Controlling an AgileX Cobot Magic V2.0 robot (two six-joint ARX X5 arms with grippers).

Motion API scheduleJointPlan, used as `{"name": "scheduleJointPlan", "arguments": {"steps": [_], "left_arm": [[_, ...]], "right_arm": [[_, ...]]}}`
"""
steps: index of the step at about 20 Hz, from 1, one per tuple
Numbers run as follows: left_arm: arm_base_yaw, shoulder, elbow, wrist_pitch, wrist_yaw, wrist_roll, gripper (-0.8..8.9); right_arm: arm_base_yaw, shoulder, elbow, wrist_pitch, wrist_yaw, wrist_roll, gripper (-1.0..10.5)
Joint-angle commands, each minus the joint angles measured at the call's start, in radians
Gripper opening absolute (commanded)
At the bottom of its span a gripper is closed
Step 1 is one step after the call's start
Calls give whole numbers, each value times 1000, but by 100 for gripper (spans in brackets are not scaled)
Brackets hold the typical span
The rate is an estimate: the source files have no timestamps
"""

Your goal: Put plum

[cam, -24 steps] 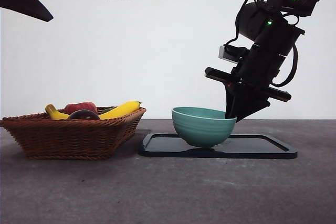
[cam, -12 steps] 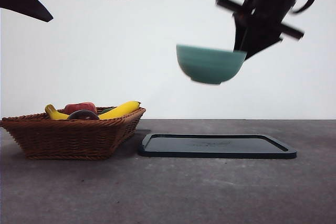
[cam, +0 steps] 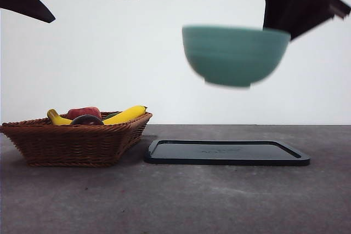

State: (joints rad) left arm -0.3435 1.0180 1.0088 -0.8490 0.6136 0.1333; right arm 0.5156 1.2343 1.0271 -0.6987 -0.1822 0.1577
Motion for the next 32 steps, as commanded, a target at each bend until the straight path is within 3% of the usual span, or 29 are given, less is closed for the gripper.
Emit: {"name": "scheduleJointPlan", "arguments": {"steps": [1,7,15,22,26,32], "left_arm": [[-5,5,19,4,9,12,374],[-5,5,19,4,9,12,374],[-5,5,19,4,9,12,374],[-5,5,19,4,9,13,374],[-5,5,19,4,9,12,374],[-5,5,19,4,9,12,374]], "right_arm": [[32,8,-62,64,0,27,8],[74,62,-206,194,4,70,8],[86,195,-209,216,29,63,8],[92,206,-209,223,30,63,13],[92,204,-208,223,29,71,269],[90,103,-179,219,35,71,287]]}}
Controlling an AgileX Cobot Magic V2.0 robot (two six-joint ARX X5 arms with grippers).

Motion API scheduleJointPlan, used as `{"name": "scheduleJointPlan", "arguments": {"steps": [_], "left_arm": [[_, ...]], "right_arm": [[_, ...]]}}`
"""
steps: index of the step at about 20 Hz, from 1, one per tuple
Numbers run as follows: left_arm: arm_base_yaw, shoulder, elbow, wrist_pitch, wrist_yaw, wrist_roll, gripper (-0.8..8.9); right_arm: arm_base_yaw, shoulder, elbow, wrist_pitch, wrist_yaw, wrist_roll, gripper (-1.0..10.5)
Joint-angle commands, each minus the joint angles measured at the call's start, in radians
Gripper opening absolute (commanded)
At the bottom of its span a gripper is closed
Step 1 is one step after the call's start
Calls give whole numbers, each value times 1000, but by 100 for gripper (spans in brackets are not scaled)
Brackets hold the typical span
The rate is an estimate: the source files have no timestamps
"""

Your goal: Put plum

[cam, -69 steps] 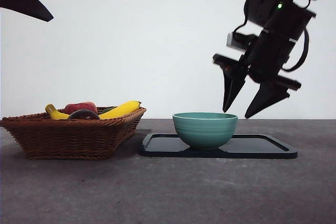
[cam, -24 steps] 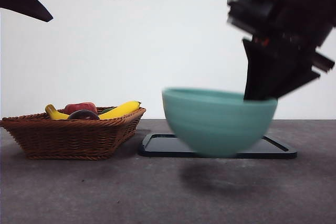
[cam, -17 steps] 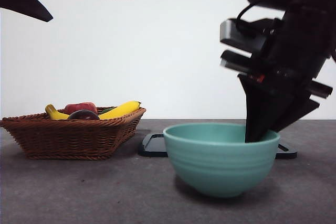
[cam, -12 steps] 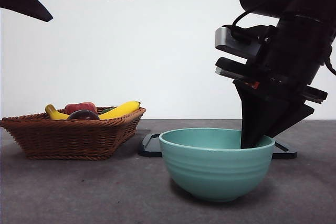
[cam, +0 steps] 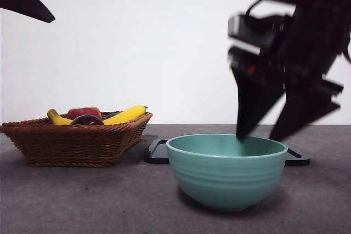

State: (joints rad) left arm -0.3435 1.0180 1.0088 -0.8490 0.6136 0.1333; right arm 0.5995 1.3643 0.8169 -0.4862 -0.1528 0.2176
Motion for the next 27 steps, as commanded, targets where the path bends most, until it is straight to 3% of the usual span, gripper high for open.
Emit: {"name": "scheduleJointPlan", "arguments": {"steps": [1,11,16,18,27], "left_arm": [[-5,5,19,4,9,12,374],[-5,5,19,3,9,12,374],[-5,5,19,3,9,11,374],[-5,5,19,2,9,11,374],[-5,5,19,-1,9,11,374]], "right_arm": [[5,-57,40,3,4,10,287],[5,-404,86,-151,-12,4,287],[5,-527,86,-287,-126,3,287],[6,-550,86,-317,-169,3,287],[6,-560,86,-330,-172,3,287]]}}
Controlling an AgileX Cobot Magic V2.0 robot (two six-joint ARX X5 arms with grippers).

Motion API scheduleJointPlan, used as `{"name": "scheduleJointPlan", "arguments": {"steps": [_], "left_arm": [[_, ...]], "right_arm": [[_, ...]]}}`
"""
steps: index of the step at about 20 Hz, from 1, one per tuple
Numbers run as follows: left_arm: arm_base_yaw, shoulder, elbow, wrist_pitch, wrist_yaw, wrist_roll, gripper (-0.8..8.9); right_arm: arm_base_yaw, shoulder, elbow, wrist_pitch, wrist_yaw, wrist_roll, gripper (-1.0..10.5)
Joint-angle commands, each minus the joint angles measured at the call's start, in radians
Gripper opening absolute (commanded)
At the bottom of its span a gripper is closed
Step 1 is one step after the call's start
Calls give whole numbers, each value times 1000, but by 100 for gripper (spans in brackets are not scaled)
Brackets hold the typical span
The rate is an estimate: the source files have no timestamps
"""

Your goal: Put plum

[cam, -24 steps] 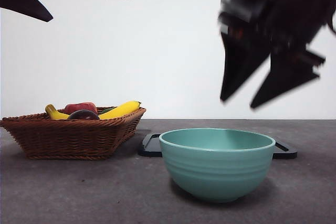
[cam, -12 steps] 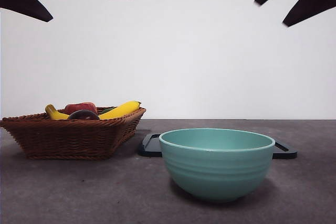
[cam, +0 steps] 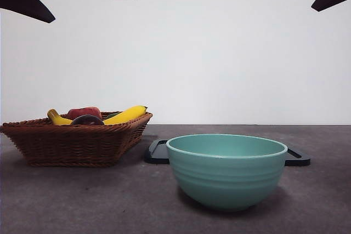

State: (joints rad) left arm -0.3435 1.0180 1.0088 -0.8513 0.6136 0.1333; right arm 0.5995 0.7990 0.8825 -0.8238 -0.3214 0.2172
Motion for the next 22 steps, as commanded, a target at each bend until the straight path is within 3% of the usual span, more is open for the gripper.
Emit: {"name": "scheduleJointPlan", "arguments": {"steps": [1,5,6,9,22], "left_arm": [[-5,5,19,2,9,11,374],[-5,5,19,2,9,11,360],[-5,5,19,2,9,11,285],[-5,5,19,3,9,11,4],[-5,5,19,6,9,11,8]], "right_arm": [[6,5,20,7,-4,3,287],[6,5,20,7,-3,3,282],[6,5,20,7,-3,3,247],[6,5,20,7,5,2,3],[6,3,20,31,11,3,5]]}}
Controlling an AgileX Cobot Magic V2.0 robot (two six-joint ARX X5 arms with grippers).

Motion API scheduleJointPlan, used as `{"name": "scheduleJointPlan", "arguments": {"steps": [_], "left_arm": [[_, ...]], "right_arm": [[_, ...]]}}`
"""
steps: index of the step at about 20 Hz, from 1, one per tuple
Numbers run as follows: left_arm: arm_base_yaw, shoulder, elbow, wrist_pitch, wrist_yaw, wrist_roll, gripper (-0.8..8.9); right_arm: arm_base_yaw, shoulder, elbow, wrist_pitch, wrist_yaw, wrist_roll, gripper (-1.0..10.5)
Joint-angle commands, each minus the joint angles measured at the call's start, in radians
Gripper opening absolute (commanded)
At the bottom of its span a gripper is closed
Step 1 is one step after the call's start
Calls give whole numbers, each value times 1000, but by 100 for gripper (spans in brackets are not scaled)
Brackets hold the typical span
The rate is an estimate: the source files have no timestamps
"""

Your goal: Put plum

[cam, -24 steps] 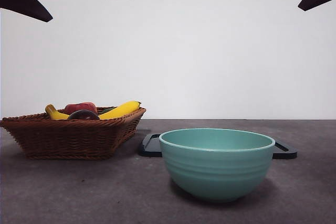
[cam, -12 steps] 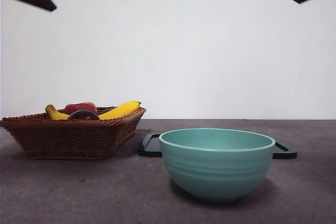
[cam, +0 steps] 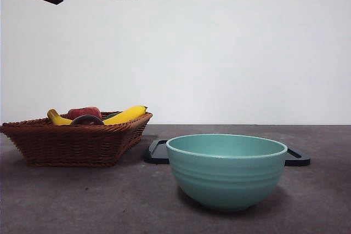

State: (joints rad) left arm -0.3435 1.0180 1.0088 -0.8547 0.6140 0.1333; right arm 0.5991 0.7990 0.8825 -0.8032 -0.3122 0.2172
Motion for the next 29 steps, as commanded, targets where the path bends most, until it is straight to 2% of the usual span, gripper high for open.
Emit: {"name": "scheduleJointPlan", "arguments": {"steps": [1,7,9,11,14,17,20,26,29], "left_arm": [[-5,5,19,10,8,11,8],[-3,0,19,40,6,15,8],[6,-28,19,50,4,79,8],[51,-89,14,164,-43,97,8],[167,-213,-27,402,-164,55,8],[272,-354,-152,600,-303,18,8],[325,-506,-330,717,-402,17,8],[373,-771,-644,774,-443,-5,8],[388,-866,-772,772,-488,-54,8]], "right_arm": [[6,3,20,10,2,3,5],[6,3,20,10,2,3,5],[6,3,20,10,2,3,5],[6,3,20,10,2,3,5],[6,3,20,10,2,3,5],[6,3,20,10,2,3,5],[6,3,20,10,2,3,5],[6,3,20,10,2,3,5],[6,3,20,10,2,3,5]]}}
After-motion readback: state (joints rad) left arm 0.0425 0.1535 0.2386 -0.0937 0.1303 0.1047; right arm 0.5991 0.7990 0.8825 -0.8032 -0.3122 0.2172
